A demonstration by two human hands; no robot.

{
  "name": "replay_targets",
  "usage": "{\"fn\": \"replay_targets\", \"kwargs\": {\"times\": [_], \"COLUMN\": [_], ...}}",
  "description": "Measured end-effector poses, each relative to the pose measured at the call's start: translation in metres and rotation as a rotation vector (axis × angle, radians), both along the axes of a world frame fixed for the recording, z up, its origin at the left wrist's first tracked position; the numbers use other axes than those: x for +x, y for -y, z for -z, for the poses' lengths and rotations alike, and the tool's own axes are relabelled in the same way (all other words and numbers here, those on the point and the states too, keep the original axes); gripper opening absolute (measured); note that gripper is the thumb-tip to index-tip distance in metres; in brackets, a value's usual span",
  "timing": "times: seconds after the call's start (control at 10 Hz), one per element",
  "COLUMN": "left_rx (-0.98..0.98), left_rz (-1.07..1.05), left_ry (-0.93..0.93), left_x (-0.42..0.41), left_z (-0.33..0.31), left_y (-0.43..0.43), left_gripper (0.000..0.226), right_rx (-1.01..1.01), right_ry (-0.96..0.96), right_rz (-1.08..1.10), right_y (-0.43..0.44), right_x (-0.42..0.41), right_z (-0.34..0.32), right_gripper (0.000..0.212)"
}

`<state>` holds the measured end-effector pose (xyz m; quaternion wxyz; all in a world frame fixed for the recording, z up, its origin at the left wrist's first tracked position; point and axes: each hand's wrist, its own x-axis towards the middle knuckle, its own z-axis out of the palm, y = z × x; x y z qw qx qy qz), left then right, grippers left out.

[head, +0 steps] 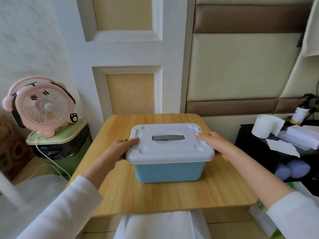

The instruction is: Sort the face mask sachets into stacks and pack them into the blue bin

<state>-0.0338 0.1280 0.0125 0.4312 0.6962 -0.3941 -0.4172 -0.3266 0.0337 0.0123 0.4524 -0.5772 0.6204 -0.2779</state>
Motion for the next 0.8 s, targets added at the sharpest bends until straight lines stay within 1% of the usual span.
{"fn": "replay_targets", "kwargs": {"times": [0.1, 0.2, 0.3, 0.4, 0.5, 0.6, 0.7, 0.8], "left_rx": [-0.091, -0.112, -0.159, -0.217, -0.245, -0.248, -0.215, -0.2], "left_rz": [-0.036, -0.081, -0.116, -0.166, -0.175, -0.198, -0.146, -0.005], "left_ry": [0.107, 0.657, 0.628, 0.517, 0.571, 0.667, 0.636, 0.561], "left_x": [-0.008, -0.026, -0.027, -0.025, -0.032, -0.04, -0.036, -0.026], "left_z": [0.001, -0.005, -0.003, 0.002, 0.004, -0.001, 0.001, -0.017], "left_y": [-0.006, 0.0, 0.002, -0.003, 0.0, -0.001, -0.001, -0.015], "left_gripper": [0.031, 0.026, 0.025, 0.024, 0.022, 0.019, 0.02, 0.028], "right_rx": [-0.015, -0.253, -0.332, -0.319, -0.403, -0.505, -0.501, -0.505], "right_ry": [0.056, -0.36, -0.542, -0.402, -0.448, -0.521, -0.499, -0.433], "right_rz": [0.01, -0.016, -0.058, 0.023, 0.111, 0.125, 0.066, -0.033], "right_y": [-0.021, -0.026, -0.028, -0.027, -0.033, -0.042, -0.042, -0.051], "right_x": [-0.006, 0.007, 0.015, 0.009, 0.016, 0.023, 0.016, 0.002], "right_z": [-0.002, -0.013, -0.019, -0.011, -0.006, -0.009, -0.01, -0.02], "right_gripper": [0.063, 0.038, 0.027, 0.022, 0.028, 0.036, 0.038, 0.037]}}
